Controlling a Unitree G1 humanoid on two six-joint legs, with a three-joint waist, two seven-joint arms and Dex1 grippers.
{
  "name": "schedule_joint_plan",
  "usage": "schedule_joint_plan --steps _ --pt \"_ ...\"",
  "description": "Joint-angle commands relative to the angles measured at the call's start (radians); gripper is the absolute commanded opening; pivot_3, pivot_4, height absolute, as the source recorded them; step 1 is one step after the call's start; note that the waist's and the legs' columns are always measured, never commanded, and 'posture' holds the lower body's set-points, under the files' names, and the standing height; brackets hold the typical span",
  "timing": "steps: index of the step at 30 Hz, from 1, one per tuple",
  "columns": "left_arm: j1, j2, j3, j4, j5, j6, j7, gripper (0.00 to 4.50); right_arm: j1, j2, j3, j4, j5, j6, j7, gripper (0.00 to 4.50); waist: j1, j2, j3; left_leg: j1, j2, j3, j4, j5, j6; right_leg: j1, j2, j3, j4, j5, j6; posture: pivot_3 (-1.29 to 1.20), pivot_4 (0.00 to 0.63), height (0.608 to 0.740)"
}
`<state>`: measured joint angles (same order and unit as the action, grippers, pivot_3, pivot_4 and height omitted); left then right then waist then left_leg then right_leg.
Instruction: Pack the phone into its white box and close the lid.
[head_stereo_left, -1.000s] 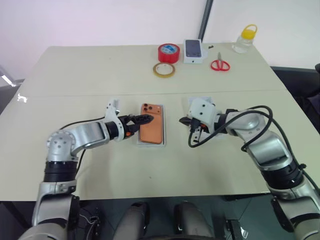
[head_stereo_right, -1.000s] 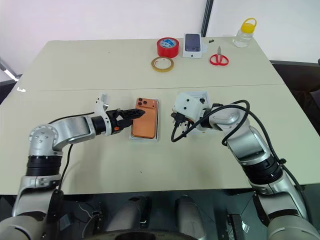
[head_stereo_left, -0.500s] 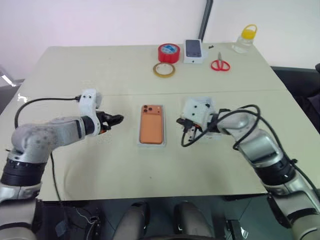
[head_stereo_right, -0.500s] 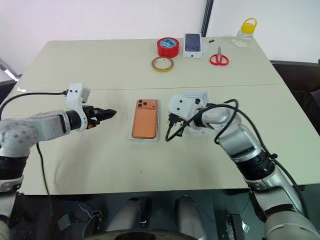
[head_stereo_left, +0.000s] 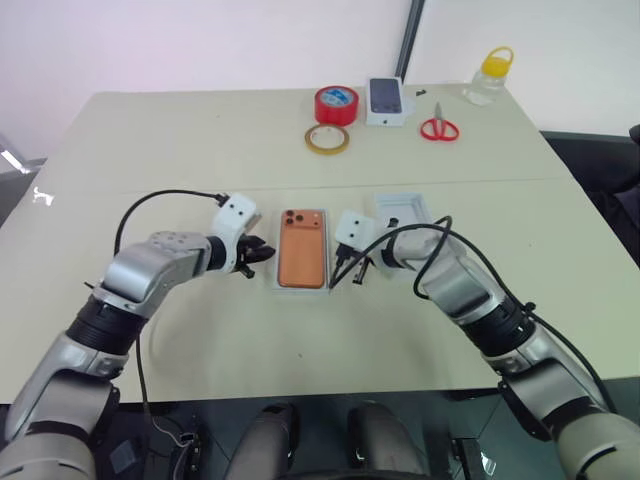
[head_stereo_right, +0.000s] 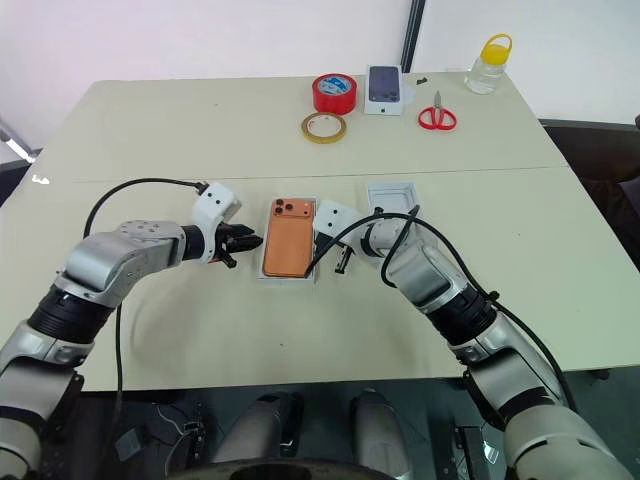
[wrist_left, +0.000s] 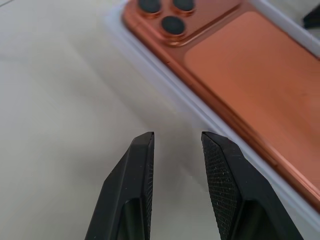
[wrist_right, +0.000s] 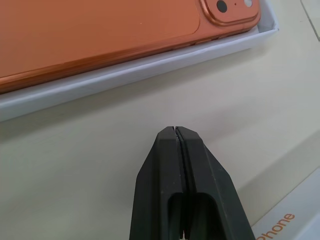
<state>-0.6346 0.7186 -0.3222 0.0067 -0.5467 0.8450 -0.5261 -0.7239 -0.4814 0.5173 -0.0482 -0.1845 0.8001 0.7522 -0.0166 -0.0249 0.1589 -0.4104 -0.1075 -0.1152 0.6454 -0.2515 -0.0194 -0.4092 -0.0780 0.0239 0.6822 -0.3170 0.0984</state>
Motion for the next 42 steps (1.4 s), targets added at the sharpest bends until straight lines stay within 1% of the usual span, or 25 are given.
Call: schedule_joint_plan --steps 1,6,9,11,14,16,18,21,24,27,29,35,38,42 --pt "-0.019 -0.015 0.000 -0.040 0.048 -0.011 -0.070 1.59 -0.027 0.014 -0.012 -0.020 -0.010 -0.009 -0.006 0.00 0.001 0.000 0.000 0.000 0.000 0.000 0.000 0.000 0.000 0.000 0.000 0.000 0.000 0.000 0.000 0.00 0.150 0.740" --pt "-0.009 -0.024 0.023 -0.058 0.099 0.005 -0.097 1.59 -0.029 0.015 -0.036 -0.039 -0.015 -0.003 -0.016 0.00 0.001 0.000 0.000 0.000 0.000 0.000 0.000 0.000 0.000 0.000 0.000 0.000 0.000 0.000 0.000 0.00 0.150 0.740" --pt "0.025 -0.015 0.075 -0.073 0.103 0.010 -0.094 1.59 -0.043 0.003 -0.071 -0.078 -0.002 -0.003 -0.009 0.00 -0.001 0.000 0.000 0.000 0.000 0.000 0.000 0.000 0.000 0.000 0.000 0.000 0.000 0.000 0.000 0.00 0.150 0.740" --pt "0.058 -0.009 0.123 -0.085 0.094 0.018 -0.092 1.59 -0.052 0.002 -0.081 -0.110 0.009 0.003 0.006 0.00 -0.005 0.000 0.000 0.000 0.000 0.000 0.000 0.000 0.000 0.000 0.000 0.000 0.001 0.000 0.000 0.00 0.150 0.740" --pt "0.143 0.008 0.230 -0.097 0.070 0.011 -0.103 1.59 -0.066 0.009 -0.078 -0.136 0.013 0.005 0.017 0.00 -0.011 0.000 0.000 0.000 0.001 0.000 0.000 0.000 0.000 -0.001 0.001 0.000 0.002 0.000 0.000 0.00 0.150 0.740" --pt "0.201 0.021 0.301 -0.109 0.052 -0.002 -0.121 1.59 -0.074 0.034 -0.077 -0.150 0.033 0.018 0.025 0.00 -0.013 0.000 0.000 0.000 0.001 0.000 0.000 0.000 0.000 -0.001 0.001 0.000 0.002 0.000 0.000 0.00 0.150 0.740" --pt "0.296 0.045 0.372 -0.126 0.036 -0.060 -0.176 1.59 -0.082 0.108 -0.082 -0.154 0.083 0.063 0.031 0.00 -0.019 0.001 0.000 0.000 0.001 0.000 0.000 0.000 0.000 -0.001 0.001 0.000 0.002 0.000 0.000 0.00 0.150 0.740" --pt "0.398 0.064 0.429 -0.162 0.026 -0.143 -0.254 1.59 -0.095 0.184 -0.081 -0.131 0.121 0.120 0.023 0.00 -0.024 0.001 0.001 0.000 0.001 0.000 0.000 0.000 0.000 -0.001 0.001 0.000 0.002 0.000 0.000 0.00 0.150 0.740" --pt "0.471 0.073 0.471 -0.206 0.007 -0.192 -0.318 1.59 -0.106 0.229 -0.068 -0.093 0.135 0.148 0.006 0.00 -0.017 0.002 0.001 0.000 0.000 -0.001 0.000 0.000 0.000 0.000 0.000 0.000 0.001 0.000 0.000 0.00 0.150 0.740" --pt "0.514 0.077 0.491 -0.248 -0.011 -0.199 -0.352 1.59 -0.117 0.265 -0.051 -0.052 0.144 0.154 -0.008 0.00 -0.008 0.002 0.001 0.000 0.000 -0.001 0.000 0.000 0.001 0.000 0.000 -0.001 0.000 0.000 0.000 0.00 0.150 0.740" --pt "0.531 0.081 0.487 -0.259 0.004 -0.221 -0.366 1.59 -0.126 0.286 -0.045 -0.023 0.147 0.154 -0.017 0.00 -0.004 0.002 0.001 0.000 0.000 0.000 0.000 -0.001 0.001 0.000 0.000 -0.001 0.000 0.000 0.000 0.00 0.150 0.740" --pt "0.547 0.080 0.485 -0.264 0.019 -0.234 -0.375 1.59 -0.161 0.355 -0.021 0.106 0.134 0.120 -0.062 0.00 -0.008 0.003 0.002 0.001 0.000 0.000 -0.001 0.000 0.001 -0.001 0.000 0.000 0.001 0.000 0.000 0.00 0.150 0.740" --pt "0.551 0.078 0.489 -0.270 0.015 -0.232 -0.371 1.59 -0.169 0.356 -0.006 0.148 0.116 0.099 -0.081 0.00 -0.007 0.004 0.002 0.001 0.000 0.000 -0.001 0.000 0.001 -0.001 0.000 0.000 0.001 0.000 0.000 0.00 0.150 0.740" --pt "0.558 0.078 0.492 -0.280 0.014 -0.228 -0.362 1.59 -0.159 0.335 0.017 0.149 0.105 0.086 -0.075 0.00 -0.005 0.004 0.002 0.001 0.000 0.000 -0.001 0.000 0.001 -0.002 0.000 0.000 0.001 0.000 0.000 0.00 0.150 0.740"
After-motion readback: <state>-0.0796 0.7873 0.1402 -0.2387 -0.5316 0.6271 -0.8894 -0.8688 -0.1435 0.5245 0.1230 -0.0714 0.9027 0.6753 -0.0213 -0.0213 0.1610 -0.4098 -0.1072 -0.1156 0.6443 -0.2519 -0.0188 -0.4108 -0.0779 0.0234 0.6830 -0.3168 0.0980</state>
